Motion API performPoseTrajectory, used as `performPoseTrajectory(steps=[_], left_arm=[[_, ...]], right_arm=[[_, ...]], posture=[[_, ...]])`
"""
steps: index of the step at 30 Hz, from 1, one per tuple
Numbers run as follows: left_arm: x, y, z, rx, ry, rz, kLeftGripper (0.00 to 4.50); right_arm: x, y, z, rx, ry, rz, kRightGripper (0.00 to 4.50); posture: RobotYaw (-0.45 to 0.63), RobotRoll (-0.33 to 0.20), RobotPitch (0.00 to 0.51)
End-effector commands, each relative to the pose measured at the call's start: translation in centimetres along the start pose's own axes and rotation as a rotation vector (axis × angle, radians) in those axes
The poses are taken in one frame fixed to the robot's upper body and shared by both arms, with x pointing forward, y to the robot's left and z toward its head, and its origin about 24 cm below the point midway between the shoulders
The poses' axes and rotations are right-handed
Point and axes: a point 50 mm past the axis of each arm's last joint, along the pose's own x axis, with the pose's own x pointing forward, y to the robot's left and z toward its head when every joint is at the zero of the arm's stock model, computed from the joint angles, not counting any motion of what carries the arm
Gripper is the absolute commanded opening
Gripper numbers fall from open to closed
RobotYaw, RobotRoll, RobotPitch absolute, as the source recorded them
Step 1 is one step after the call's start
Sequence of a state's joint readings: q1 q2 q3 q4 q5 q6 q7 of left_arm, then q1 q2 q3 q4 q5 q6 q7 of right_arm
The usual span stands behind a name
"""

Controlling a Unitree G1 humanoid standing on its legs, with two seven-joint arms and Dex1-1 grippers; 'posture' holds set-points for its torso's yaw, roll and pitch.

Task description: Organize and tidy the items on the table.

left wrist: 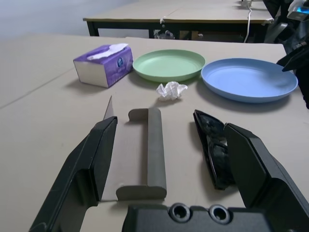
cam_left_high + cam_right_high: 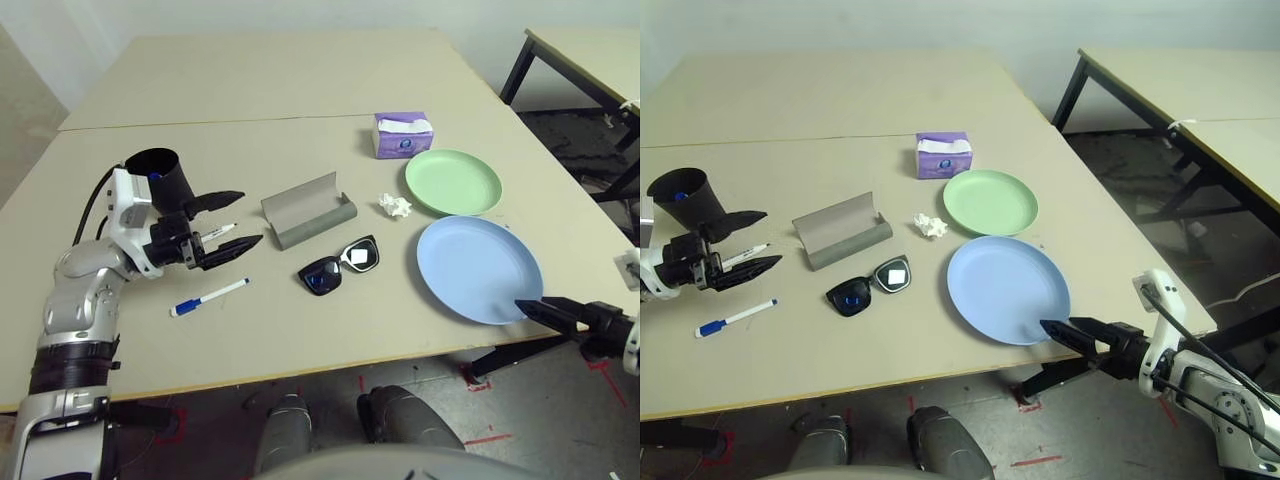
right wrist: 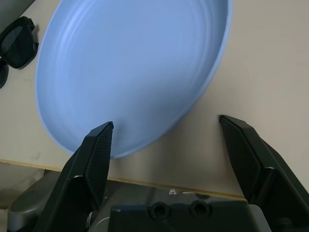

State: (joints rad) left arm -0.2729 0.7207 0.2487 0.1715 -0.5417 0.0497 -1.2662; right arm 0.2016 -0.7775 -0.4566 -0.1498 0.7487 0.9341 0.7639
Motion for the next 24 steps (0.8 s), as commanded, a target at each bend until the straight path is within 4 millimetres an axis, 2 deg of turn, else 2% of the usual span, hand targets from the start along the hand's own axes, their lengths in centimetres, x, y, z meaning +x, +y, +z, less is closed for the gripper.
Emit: performPoseTrajectory(steps=[1,8,10,11,16,24], left_arm=[[0.5,-0.3,-0.1,-0.001,0.008,-0.021,4.5],[0.6,-0.6,-0.4,-0.013,0.007,-0.016,4.5],[0.6,-0.6,-0.4,-0.014,0.007,-0.015,4.5],[0.7,-0.7,-0.4,-0.016,0.006,-0.014,4.5],[1.1,-0.8,-0.5,-0.018,0.002,-0.02,4.5],[1.1,-0.9,-0.8,-0.028,-0.002,-0.014,4.5]], right_arm=[[0.0,0.2,-0.3,0.009,0.017,0.003,3.58],[0.0,0.4,-0.3,0.014,0.02,0.021,0.91],[0.1,0.5,-0.3,0.016,0.019,0.026,0.22],[0.1,0.6,-0.1,0.02,0.016,0.032,0.03],[0.0,1.0,1.0,0.04,0.017,0.065,0.03],[0.0,2.0,5.2,0.009,0.093,0.13,0.03]], posture=[[-0.13,0.0,0.076],[-0.13,0.0,0.077],[-0.13,0.0,0.079],[-0.13,0.0,0.081],[-0.13,0.0,0.083],[-0.12,0.0,0.091]])
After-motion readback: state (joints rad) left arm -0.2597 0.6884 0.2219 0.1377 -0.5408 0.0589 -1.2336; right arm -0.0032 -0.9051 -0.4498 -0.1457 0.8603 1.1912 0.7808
